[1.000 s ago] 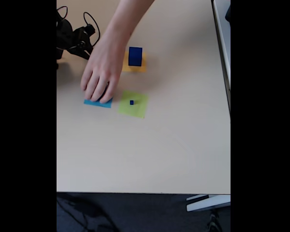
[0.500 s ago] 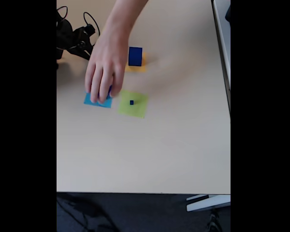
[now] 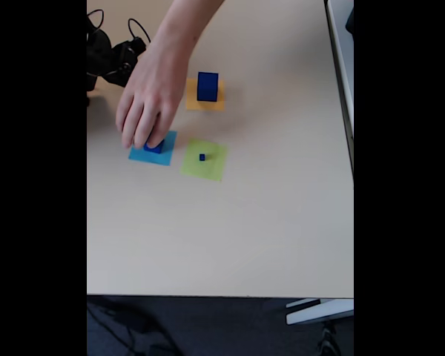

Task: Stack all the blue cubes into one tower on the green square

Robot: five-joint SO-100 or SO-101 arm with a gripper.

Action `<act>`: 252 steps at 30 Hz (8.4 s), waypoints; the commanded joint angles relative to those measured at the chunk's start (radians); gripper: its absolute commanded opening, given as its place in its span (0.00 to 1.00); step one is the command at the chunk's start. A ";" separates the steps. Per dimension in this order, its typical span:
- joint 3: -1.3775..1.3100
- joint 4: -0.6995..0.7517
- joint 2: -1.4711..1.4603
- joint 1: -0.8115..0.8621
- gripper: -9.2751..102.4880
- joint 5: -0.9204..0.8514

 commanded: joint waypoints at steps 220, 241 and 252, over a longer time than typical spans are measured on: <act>-0.683 -0.071 -0.500 0.040 0.09 -0.127; -0.963 0.044 -0.867 0.031 0.09 -0.149; -1.187 0.178 -1.039 0.028 0.09 -0.058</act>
